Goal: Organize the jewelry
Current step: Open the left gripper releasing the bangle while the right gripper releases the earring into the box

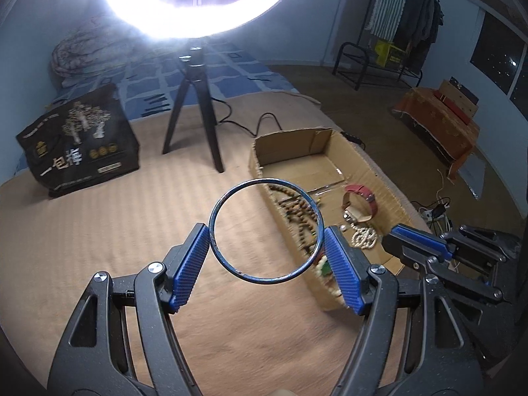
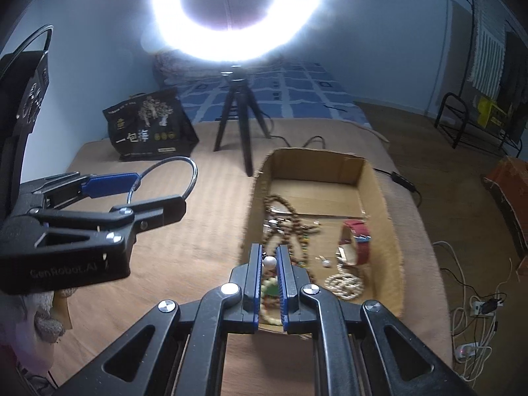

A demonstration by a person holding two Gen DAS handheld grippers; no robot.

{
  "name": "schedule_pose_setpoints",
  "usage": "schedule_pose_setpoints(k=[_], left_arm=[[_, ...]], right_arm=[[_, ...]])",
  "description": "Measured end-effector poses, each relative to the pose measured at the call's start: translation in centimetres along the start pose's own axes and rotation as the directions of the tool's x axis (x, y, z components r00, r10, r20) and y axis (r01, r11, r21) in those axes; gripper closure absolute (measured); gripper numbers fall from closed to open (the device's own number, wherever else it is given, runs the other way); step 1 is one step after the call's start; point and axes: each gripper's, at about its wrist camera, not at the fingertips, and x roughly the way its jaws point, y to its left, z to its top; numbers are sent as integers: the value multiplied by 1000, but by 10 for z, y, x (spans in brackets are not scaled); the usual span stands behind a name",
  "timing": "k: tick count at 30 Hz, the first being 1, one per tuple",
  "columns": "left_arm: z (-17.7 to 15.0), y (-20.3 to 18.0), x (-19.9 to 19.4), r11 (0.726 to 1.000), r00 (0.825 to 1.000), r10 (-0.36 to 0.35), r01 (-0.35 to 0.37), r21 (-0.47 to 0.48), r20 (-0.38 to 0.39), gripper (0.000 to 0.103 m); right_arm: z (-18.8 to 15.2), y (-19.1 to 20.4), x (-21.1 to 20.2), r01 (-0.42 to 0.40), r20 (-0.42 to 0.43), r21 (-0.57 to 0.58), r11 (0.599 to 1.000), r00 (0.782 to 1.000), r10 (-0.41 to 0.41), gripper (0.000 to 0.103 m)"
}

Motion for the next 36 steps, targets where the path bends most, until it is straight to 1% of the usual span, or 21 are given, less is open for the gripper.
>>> schedule_pose_setpoints(k=[6,13,23,29,31,33,34,36], left_arm=[[13,-18,22,1000,1000,-7,7,4,-11,30],[28,-32,40,1000,1000,-20,20,2,-10,30],[39,-37,62,999,999,-29,29,-17,-19,30],[43,-43,68,1000,1000,-23,23,3,-17,30],[43,-45,69,1000,1000,-23,23,5,-19,30],[44,-46,71,1000,999,-27,27,5,-20,30],[44,-47,71,1000,999,-27,28,9,-20,30],[44,-49,71,1000,1000,-19,20,17,-19,30]], right_arm=[[-2,-24,0,13,-10,17,1000,1000,-13,97],[-1,-40,8,10,-29,43,999,1000,-8,97],[0,-51,20,9,-48,65,998,999,-6,96],[0,-51,23,9,-54,68,998,999,-5,95],[0,-51,23,11,-54,66,998,999,-7,91],[0,-50,23,19,-51,62,998,999,-16,82],[0,-50,22,20,-51,61,998,999,-17,81],[0,-50,22,31,-49,58,998,998,-28,72]])
